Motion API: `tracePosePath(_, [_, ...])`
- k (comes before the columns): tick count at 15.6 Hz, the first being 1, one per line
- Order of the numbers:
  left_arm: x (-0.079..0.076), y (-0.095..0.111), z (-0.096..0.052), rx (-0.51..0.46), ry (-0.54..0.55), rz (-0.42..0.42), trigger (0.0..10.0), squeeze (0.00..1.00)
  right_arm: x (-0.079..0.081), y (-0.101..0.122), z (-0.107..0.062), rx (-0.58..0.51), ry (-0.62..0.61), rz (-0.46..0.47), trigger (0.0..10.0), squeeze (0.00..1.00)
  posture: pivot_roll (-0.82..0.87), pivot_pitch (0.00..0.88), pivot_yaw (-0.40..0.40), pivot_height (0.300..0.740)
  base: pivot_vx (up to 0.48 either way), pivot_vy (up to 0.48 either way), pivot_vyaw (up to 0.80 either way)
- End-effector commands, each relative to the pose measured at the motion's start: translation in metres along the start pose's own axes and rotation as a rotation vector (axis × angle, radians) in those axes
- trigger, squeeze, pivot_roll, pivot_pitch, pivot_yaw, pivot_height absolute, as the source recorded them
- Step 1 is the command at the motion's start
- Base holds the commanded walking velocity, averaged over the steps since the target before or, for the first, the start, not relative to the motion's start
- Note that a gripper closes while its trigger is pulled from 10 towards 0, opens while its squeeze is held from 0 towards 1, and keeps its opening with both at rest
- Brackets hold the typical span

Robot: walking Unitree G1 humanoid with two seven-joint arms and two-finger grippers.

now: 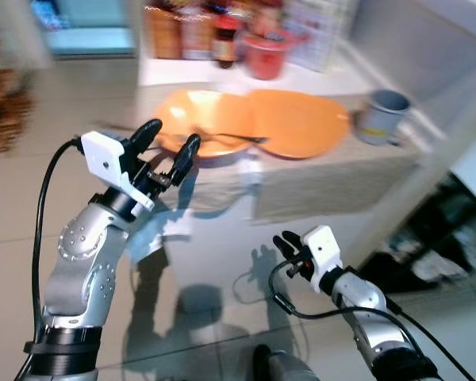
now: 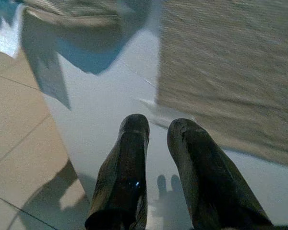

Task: Setting the table

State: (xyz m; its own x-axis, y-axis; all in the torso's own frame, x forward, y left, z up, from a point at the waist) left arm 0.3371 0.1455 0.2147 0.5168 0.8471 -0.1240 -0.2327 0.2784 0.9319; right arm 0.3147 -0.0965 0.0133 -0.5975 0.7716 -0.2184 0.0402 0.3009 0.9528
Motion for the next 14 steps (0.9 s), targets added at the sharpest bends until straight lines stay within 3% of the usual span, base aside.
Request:
tracePosePath(1, [0.009,0.002,-0.005,-0.009,0.047,0.009,10.0,0.0,-0.003,0.006,0.0,-0.025,-0.007,0.004,10.0,0.0,-0.04,0.073,-0.027,0.74,0.0,0.0,0.0])
tracePosePath(5, [-0.002,0.002,-0.011,-0.017,0.003,-0.034,10.0,0.0,-0.003,0.006,0.001,-0.027,0.0,0.004,10.0,0.0,-0.04,0.075,-0.028,0.74,0.0,0.0,0.0])
tracePosePath(8, [-0.043,0.043,-0.023,-0.134,-0.218,-0.161,10.0,0.0,-0.003,0.006,0.001,-0.028,0.004,0.005,10.0,0.0,-0.04,0.077,-0.031,0.74,0.0,0.0,0.0])
tracePosePath(9, [-0.06,0.068,-0.029,-0.192,-0.307,-0.157,10.0,0.0,-0.003,0.007,0.001,-0.028,0.007,0.004,10.0,0.0,-0.04,0.079,-0.034,0.74,0.0,0.0,0.0])
tracePosePath(10, [-0.063,0.076,-0.032,-0.193,-0.321,-0.118,10.0,0.0,-0.003,0.007,0.001,-0.028,0.01,0.004,10.0,0.0,-0.04,0.077,-0.032,0.74,0.0,0.0,0.0])
tracePosePath(12, [-0.047,0.06,-0.037,-0.097,-0.248,-0.044,10.0,0.0,-0.002,0.007,0.002,-0.028,0.011,0.004,10.0,0.0,-0.04,0.077,-0.031,0.74,0.0,0.0,0.0])
tracePosePath(13, [-0.015,0.043,-0.049,-0.046,-0.117,-0.044,10.0,0.0,-0.002,0.007,0.002,-0.028,0.009,0.007,10.0,0.0,-0.04,0.078,-0.027,0.74,0.0,0.0,0.0])
tracePosePath(14, [0.003,0.043,-0.055,-0.062,-0.033,-0.046,10.0,0.0,-0.002,0.007,0.002,-0.028,0.007,0.009,10.0,0.0,-0.04,0.078,-0.028,0.74,0.0,0.0,0.0])
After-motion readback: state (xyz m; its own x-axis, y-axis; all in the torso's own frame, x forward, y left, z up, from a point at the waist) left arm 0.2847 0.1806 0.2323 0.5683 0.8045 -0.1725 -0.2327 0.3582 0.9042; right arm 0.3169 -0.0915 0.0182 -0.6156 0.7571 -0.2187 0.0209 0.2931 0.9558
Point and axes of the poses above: a point about 5 cm out from each wrist's last joint towards the gripper, its own z axis pointing out of the wrist towards the gripper, its own y axis along the axis of the wrist's last joint, x = y × z, the point moved 6 cm from there along z, pointing out of the wrist towards the gripper, and after that the axes turned 9 degrees about -z, right-handed, at the moved point
